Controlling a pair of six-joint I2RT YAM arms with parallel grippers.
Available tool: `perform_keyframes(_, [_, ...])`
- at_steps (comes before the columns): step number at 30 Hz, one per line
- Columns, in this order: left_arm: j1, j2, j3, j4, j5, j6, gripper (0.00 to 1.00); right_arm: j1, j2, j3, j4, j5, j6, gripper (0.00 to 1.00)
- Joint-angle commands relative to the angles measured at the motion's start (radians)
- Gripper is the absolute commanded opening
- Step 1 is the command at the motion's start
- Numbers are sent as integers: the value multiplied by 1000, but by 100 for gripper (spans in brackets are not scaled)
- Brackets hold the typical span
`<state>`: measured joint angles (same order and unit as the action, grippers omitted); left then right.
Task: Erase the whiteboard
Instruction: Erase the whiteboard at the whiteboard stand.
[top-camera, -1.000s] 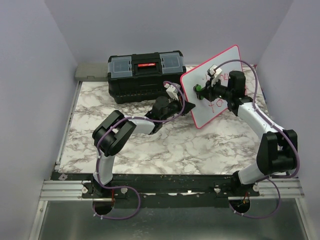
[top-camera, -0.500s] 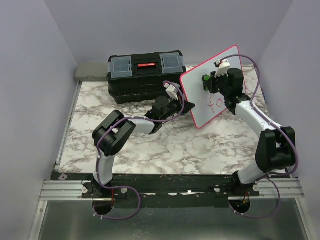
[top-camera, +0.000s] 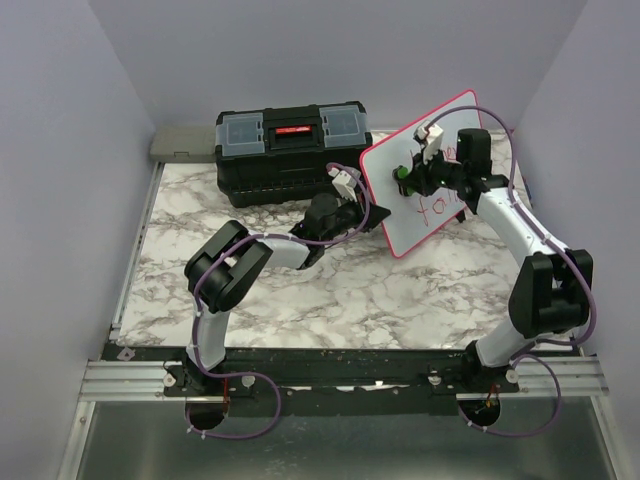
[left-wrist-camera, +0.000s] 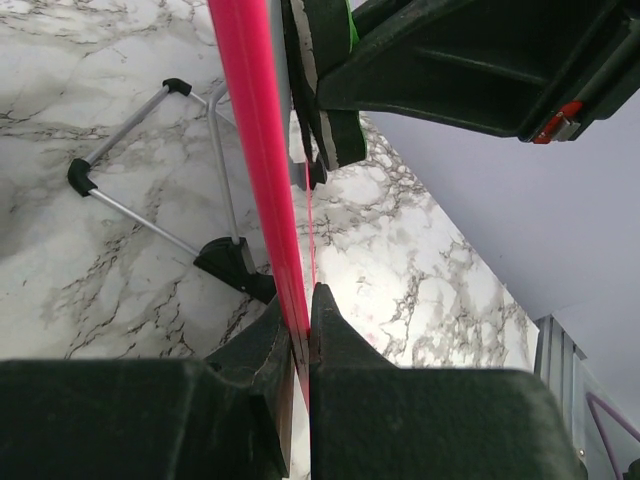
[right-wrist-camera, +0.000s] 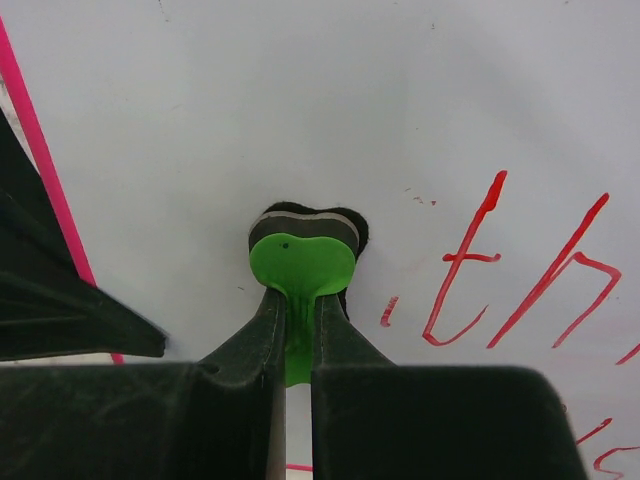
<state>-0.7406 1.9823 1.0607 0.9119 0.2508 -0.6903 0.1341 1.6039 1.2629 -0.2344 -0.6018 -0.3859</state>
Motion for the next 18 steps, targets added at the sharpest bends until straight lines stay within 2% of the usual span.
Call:
perform_keyframes(1, [-43, -16, 4, 54, 136, 95, 0, 29, 15, -27, 57, 3, 173, 1])
perform_keyframes(5, [-44, -17, -4, 59, 136, 95, 0, 28, -25, -70, 314, 299, 367, 1])
perform_keyframes(9, [-44, -16, -8, 63, 135, 94, 0, 28, -22, -60, 331, 465, 382, 1])
perform_keyframes(13, [-44, -14, -10, 69, 134, 92, 0, 22, -9, -89, 286, 490, 329, 1])
perform_keyframes(18, [-44, -19, -11, 67, 136, 97, 0, 17, -42, -180, 190, 333, 149, 1])
